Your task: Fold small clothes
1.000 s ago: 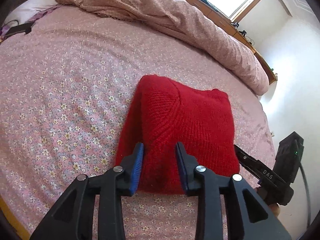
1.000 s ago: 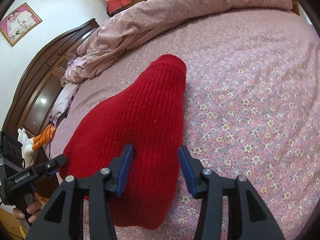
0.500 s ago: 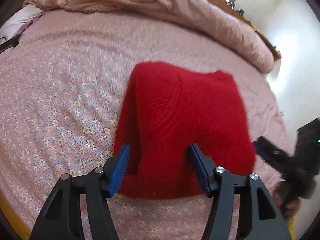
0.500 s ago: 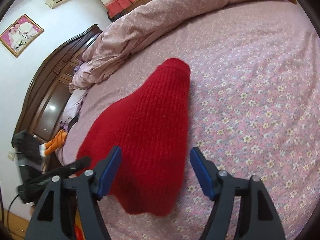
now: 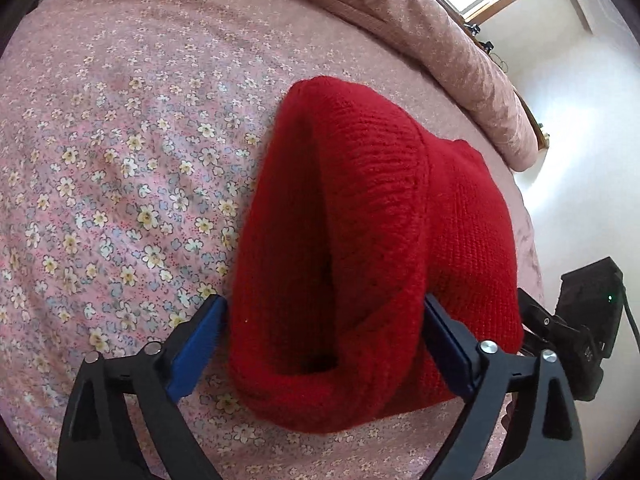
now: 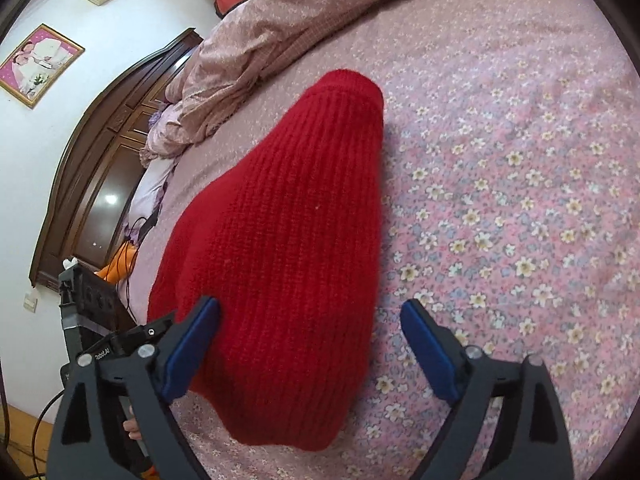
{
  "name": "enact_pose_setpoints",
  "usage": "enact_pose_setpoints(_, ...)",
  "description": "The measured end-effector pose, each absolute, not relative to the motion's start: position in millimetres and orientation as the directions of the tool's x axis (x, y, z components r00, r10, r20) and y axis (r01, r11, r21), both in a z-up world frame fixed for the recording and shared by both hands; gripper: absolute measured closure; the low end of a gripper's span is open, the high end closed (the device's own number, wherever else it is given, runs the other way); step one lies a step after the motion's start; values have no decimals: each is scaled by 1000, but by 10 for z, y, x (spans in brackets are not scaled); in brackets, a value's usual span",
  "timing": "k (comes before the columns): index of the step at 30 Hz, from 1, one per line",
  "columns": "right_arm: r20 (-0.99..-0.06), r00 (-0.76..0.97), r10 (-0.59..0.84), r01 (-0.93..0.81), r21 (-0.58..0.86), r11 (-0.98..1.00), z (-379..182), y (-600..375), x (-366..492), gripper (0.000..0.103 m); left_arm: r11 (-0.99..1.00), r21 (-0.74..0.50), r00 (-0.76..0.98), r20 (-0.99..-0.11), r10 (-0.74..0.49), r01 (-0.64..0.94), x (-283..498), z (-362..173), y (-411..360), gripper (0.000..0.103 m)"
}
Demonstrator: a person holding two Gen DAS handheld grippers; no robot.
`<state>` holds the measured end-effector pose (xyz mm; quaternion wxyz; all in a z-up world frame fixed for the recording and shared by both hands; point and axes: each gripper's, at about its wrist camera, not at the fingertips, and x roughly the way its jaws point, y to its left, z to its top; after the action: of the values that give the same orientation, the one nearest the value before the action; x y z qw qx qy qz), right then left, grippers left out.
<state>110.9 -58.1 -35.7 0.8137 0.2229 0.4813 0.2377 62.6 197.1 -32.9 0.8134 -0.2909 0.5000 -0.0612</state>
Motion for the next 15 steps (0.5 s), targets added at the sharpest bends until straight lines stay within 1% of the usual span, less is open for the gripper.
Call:
enact_pose_setpoints(4, -661, 402, 634, -179, 622, 762, -481, -576, 1164, 6, 848, -505, 479, -791, -380, -160, 657, -340, 1889, 8)
enact_pose_setpoints(6, -634, 377, 675, -162, 672, 723, -572, -591, 1208, 5, 849, -508, 473, -790, -390, -147, 673, -348, 1887, 8)
enact_pose_setpoints(9, -614, 372, 696, -178, 689, 703, -610, -575, 1221, 4, 838, -528, 469, -780, -414, -138, 687, -371, 1914, 8)
enact_pose_setpoints(11, -597, 366, 714, -193, 702, 685, -621, -534, 1248, 5, 836, -534, 473, -774, -422, -128, 696, -374, 1928, 8)
enact_pose_setpoints(13, -564, 343, 751, -198, 738, 645, -650, -483, 1297, 8, 831, -544, 482, -762, -432, -117, 702, -376, 1932, 9)
enact_pose_setpoints(14, -553, 332, 764, -200, 750, 630, -663, -443, 1323, 8, 828, -549, 485, -758, -436, -114, 698, -374, 1934, 9)
enact_pose_setpoints(15, -551, 327, 768, -203, 752, 627, -669, -415, 1338, 8, 824, -556, 487, -753, -443, -110, 701, -374, 1940, 11)
